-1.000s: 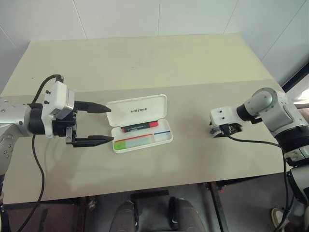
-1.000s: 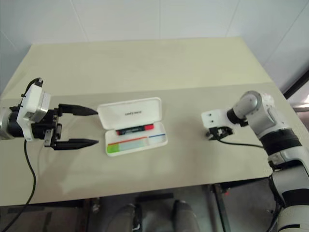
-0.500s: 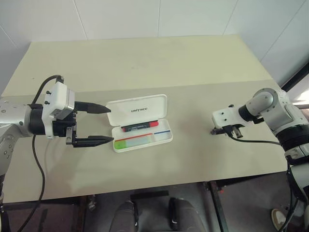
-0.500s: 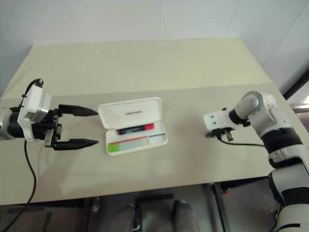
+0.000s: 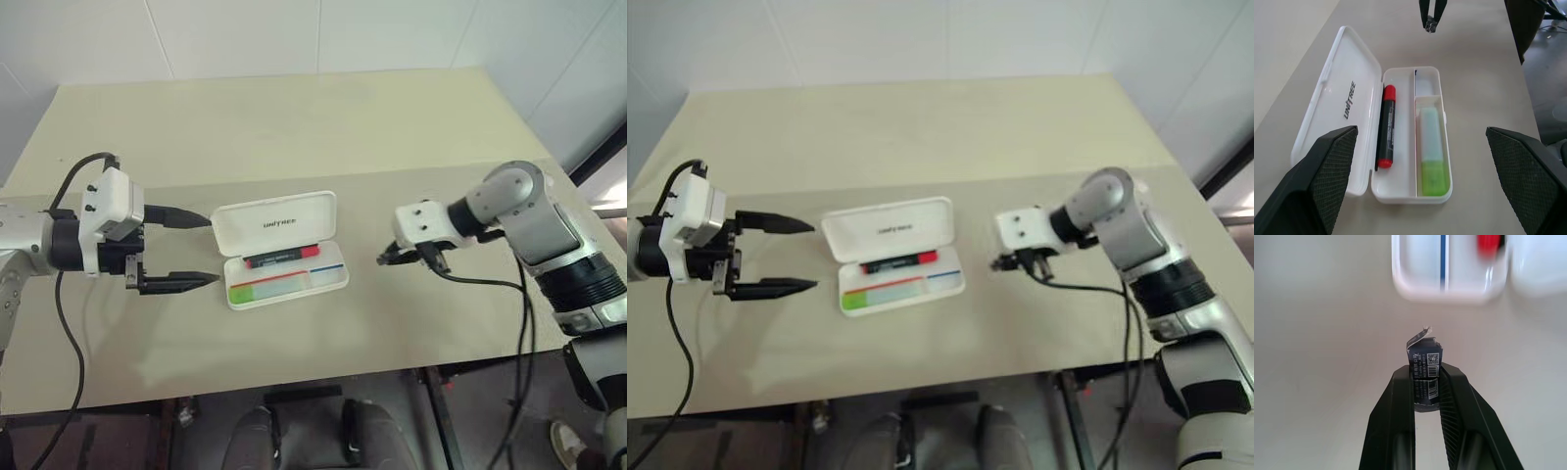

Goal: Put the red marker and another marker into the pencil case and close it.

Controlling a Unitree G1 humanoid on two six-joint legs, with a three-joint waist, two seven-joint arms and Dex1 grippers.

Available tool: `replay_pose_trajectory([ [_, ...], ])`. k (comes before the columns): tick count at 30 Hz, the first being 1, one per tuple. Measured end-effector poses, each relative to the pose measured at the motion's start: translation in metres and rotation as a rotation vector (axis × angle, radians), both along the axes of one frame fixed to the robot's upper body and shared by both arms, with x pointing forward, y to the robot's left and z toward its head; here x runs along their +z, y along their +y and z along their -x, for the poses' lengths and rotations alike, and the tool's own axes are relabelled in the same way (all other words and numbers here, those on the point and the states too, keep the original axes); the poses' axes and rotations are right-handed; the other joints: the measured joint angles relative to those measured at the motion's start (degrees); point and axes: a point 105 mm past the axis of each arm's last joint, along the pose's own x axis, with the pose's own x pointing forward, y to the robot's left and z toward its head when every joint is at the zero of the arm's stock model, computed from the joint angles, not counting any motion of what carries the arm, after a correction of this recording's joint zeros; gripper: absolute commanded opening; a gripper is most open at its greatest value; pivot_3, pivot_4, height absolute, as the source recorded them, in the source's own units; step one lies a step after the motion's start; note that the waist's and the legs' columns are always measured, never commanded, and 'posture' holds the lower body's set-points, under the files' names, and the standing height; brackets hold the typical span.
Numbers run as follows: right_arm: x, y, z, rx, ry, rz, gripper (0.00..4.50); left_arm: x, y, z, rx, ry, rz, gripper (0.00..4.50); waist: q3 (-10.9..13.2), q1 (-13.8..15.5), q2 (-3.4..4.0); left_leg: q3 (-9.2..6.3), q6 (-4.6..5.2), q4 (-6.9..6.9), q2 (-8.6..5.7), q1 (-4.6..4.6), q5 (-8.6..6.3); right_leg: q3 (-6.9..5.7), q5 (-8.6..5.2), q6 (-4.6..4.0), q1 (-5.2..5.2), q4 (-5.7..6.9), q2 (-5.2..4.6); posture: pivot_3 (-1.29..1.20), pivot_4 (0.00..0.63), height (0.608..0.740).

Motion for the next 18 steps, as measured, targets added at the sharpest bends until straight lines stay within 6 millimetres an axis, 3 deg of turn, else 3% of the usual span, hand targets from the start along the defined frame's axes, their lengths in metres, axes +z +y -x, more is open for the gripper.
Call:
replay_pose_trajectory([
  [5,0.003,0.022,0.011,0.047,0.015,-0.037,0.35,0.000,0.003,-0.001,0.005,-0.004,-0.015,4.50,0.0,0.2,0.00,0.00,0.10,0.16,-0.02,-0.02,-0.12,0.00,0.00,0.01,0.06,-0.02,-0.02,0.00,0.150,0.740],
  [9,-0.011,0.044,0.017,0.115,0.044,-0.029,0.35,-0.004,0.004,-0.003,0.011,0.003,-0.025,4.50,0.0,0.0,-0.01,0.02,0.06,0.15,0.02,-0.02,-0.12,0.00,-0.01,-0.01,0.04,0.01,0.02,0.00,0.150,0.740],
  [18,-0.027,0.072,0.003,0.116,0.064,-0.041,0.35,-0.013,0.006,-0.002,0.025,0.030,-0.023,4.50,0.0,-0.1,0.00,0.06,0.06,0.15,0.05,-0.02,-0.12,0.01,-0.01,-0.01,0.00,0.04,0.03,0.00,0.150,0.740],
])
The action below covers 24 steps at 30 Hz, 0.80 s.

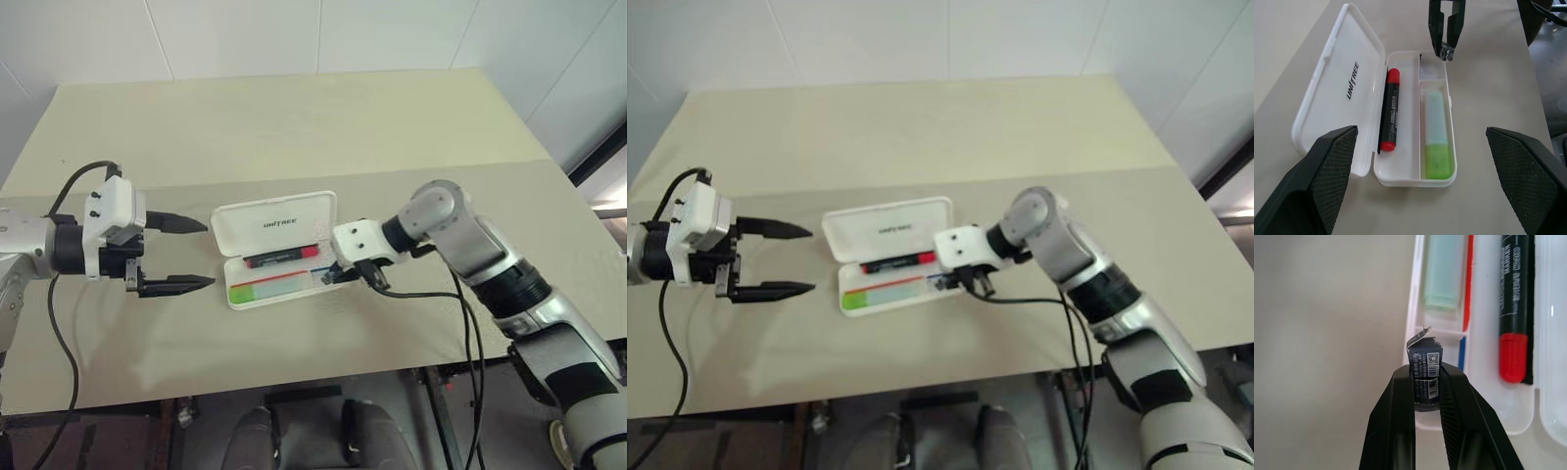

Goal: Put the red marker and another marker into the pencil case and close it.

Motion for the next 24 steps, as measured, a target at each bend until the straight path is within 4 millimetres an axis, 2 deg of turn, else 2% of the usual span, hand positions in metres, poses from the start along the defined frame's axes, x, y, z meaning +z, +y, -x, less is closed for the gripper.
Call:
replay_pose_trajectory([
  [12,-0.016,-0.005,-0.016,-0.035,-0.011,0.056,0.35,-0.001,0.003,0.001,0.016,-0.006,0.003,4.50,0.0,0.0,0.00,0.01,-0.01,0.00,0.00,0.00,-0.01,0.00,0.00,0.00,0.00,0.00,0.00,0.00,0.150,0.740],
  [13,-0.016,-0.005,-0.016,-0.032,-0.013,0.056,1.09,-0.001,0.003,0.001,0.016,-0.007,0.003,4.50,0.0,0.0,0.00,0.00,-0.01,0.00,0.01,0.00,-0.01,0.00,0.00,0.00,0.00,-0.01,0.00,0.00,0.150,0.740],
  [14,-0.015,-0.004,-0.016,-0.032,-0.013,0.054,1.28,-0.001,0.003,0.001,0.016,-0.007,0.003,4.50,0.0,0.0,0.00,0.00,-0.02,0.00,0.01,0.00,-0.01,0.00,0.00,-0.01,0.00,0.00,0.00,0.00,0.150,0.740],
  [18,-0.008,-0.001,-0.015,-0.034,-0.009,0.025,2.51,-0.001,0.003,0.001,0.015,-0.008,0.002,4.50,0.0,0.0,-0.05,0.00,-0.02,0.00,0.02,0.02,-0.01,0.00,0.00,-0.01,0.02,0.02,0.01,0.00,0.150,0.740],
  [24,-0.008,-0.001,-0.015,-0.060,0.020,0.012,2.51,-0.001,0.003,0.001,0.014,-0.010,0.002,4.50,0.0,0.0,-0.05,0.02,-0.05,-0.01,0.03,0.01,-0.05,-0.01,-0.02,-0.03,0.00,-0.01,0.01,0.00,0.150,0.740],
])
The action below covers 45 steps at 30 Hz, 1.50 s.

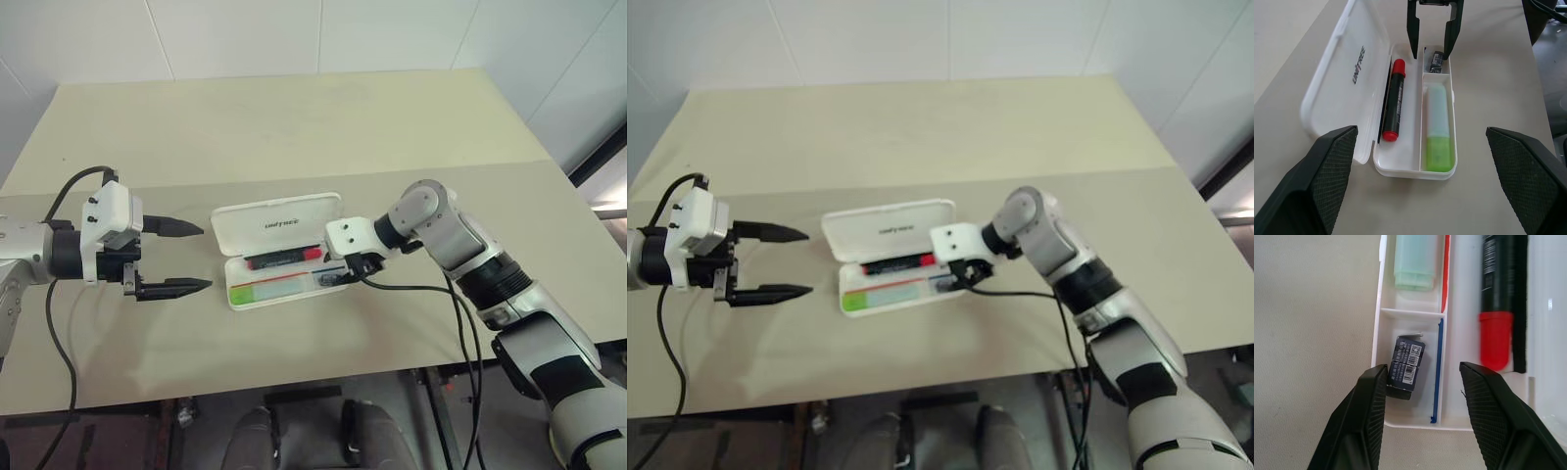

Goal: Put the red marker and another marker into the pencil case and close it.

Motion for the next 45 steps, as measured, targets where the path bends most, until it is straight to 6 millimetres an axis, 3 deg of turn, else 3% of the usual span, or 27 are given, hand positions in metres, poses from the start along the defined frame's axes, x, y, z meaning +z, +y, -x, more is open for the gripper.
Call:
replay_pose_trajectory([
  [20,0.014,0.018,0.010,-0.053,0.189,-0.152,2.51,0.000,-0.003,0.000,-0.001,0.020,0.032,4.50,0.0,0.0,0.00,0.01,-0.01,0.00,0.03,0.00,-0.01,0.00,0.00,0.00,-0.01,0.01,0.01,0.00,0.150,0.740],
  [24,0.031,0.014,0.018,-0.055,0.208,-0.207,2.51,0.029,-0.006,-0.014,0.052,-0.061,0.176,4.50,0.0,0.3,0.00,-0.05,0.00,0.04,0.02,-0.05,-0.01,-0.03,0.00,0.00,-0.01,0.02,0.00,0.00,0.150,0.740],
  [28,0.053,-0.004,0.031,-0.077,0.198,-0.266,2.51,0.077,0.020,-0.047,0.266,-0.265,0.282,4.50,0.0,0.5,-0.04,-0.05,0.03,0.07,-0.02,-0.04,-0.03,-0.07,0.01,0.02,0.03,0.00,-0.01,0.00,0.150,0.740],
  [30,0.060,-0.011,0.037,-0.091,0.205,-0.286,2.51,0.089,0.035,-0.058,0.360,-0.325,0.293,4.50,0.0,0.4,-0.04,0.00,0.04,0.05,-0.02,-0.03,-0.04,-0.07,0.01,0.02,0.02,-0.01,-0.02,0.00,0.150,0.740],
  [34,0.067,-0.020,0.048,-0.122,0.218,-0.320,2.56,0.073,0.043,-0.074,0.419,-0.318,0.234,3.61,0.0,0.1,-0.04,0.10,-0.01,0.02,0.04,-0.01,-0.06,-0.06,0.00,0.02,-0.06,0.02,0.01,0.00,0.150,0.740],
  [39,0.080,-0.024,0.059,-0.159,0.208,-0.387,2.56,0.029,0.050,-0.088,0.416,-0.278,0.058,1.88,0.0,0.2,-0.04,0.16,-0.01,0.04,0.07,-0.02,-0.07,-0.05,0.00,0.02,-0.08,0.01,0.01,0.00,0.150,0.740],
  [44,0.084,-0.024,0.069,-0.190,0.214,-0.437,2.56,0.005,0.049,-0.116,0.438,-0.318,-0.002,0.11,0.0,0.8,-0.09,0.16,0.06,0.11,0.05,-0.06,-0.11,-0.06,0.01,0.02,-0.08,0.01,-0.01,0.00,0.150,0.740],
  [45,0.084,-0.024,0.069,-0.199,0.215,-0.444,2.56,0.004,0.047,-0.121,0.440,-0.332,-0.004,0.02,0.0,1.0,-0.10,0.17,0.09,0.15,0.04,-0.07,-0.13,-0.05,0.01,0.03,-0.08,0.01,-0.01,0.00,0.150,0.740],
])
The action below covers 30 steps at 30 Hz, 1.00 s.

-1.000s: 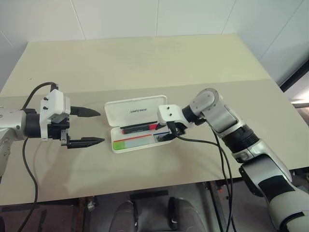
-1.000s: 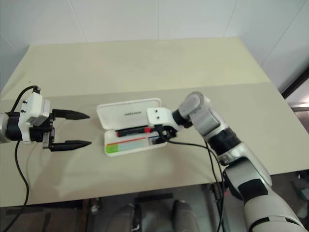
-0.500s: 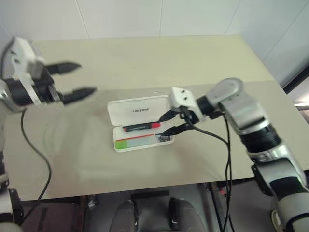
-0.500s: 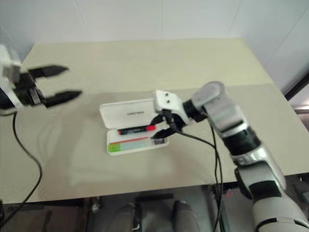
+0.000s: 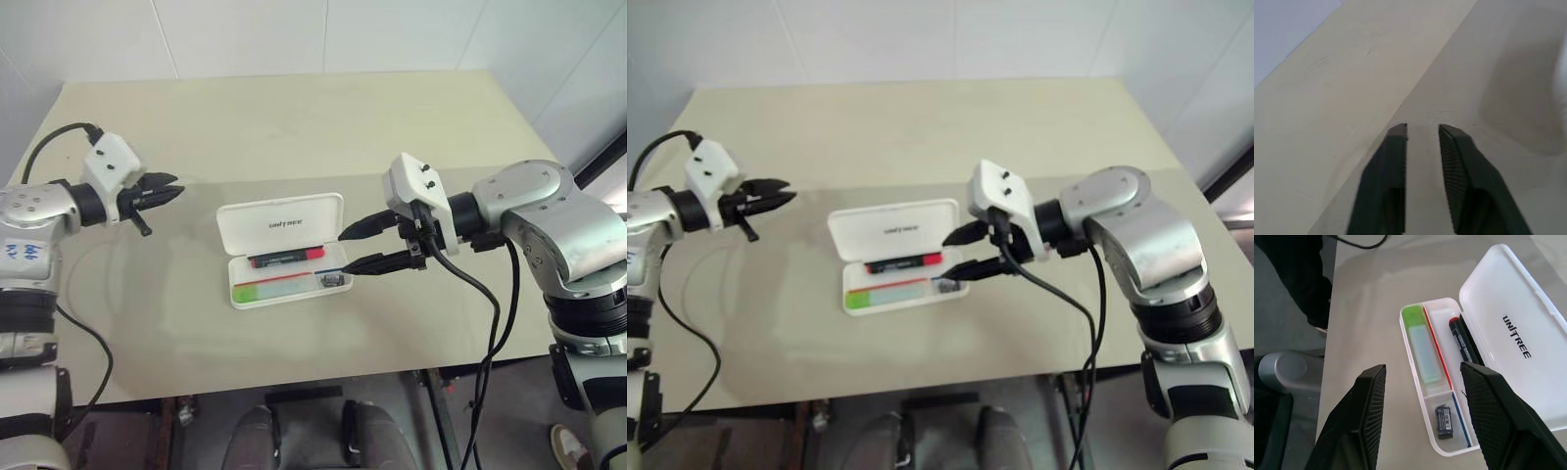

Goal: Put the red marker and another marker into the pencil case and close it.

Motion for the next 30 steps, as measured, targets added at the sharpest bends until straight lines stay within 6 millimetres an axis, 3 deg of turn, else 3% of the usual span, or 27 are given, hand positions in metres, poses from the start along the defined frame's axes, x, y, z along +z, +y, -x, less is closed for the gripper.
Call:
replay_pose_trajectory([
  [6,0.001,-0.003,0.006,-0.024,0.002,-0.015,2.56,0.002,-0.027,-0.027,-0.044,-0.085,0.025,0.02,0.0,0.9,-0.06,0.11,0.10,0.03,-0.01,-0.02,-0.12,-0.10,0.01,0.02,0.00,-0.07,-0.04,0.00,0.150,0.740],
  [10,-0.003,-0.008,0.008,-0.040,0.015,-0.003,2.56,-0.003,-0.053,-0.034,-0.137,-0.047,0.069,0.02,0.0,0.7,-0.07,0.21,0.20,0.11,-0.01,-0.03,-0.19,-0.12,0.05,0.09,0.00,-0.14,-0.07,0.00,0.150,0.740],
  [13,-0.003,-0.009,0.007,-0.054,0.011,-0.001,2.56,-0.009,-0.070,-0.032,-0.221,-0.009,0.056,0.02,0.0,0.4,-0.07,0.25,0.17,0.09,0.04,0.00,-0.20,-0.11,0.05,0.09,-0.01,-0.10,-0.04,0.00,0.150,0.740],
  [20,-0.002,-0.013,0.008,-0.070,0.010,0.004,2.56,-0.021,-0.087,-0.020,-0.377,0.106,0.051,0.02,0.0,0.6,-0.07,0.27,0.19,0.15,0.05,-0.02,-0.21,-0.10,0.05,0.09,-0.04,-0.08,-0.04,0.00,0.150,0.740],
  [30,-0.001,-0.019,0.006,-0.091,0.011,0.013,2.56,0.001,-0.101,0.008,-0.584,0.220,0.078,0.02,0.0,0.5,-0.06,0.26,0.19,0.13,0.07,0.00,-0.21,-0.08,0.05,0.09,-0.04,-0.06,-0.03,0.00,0.150,0.740],
])
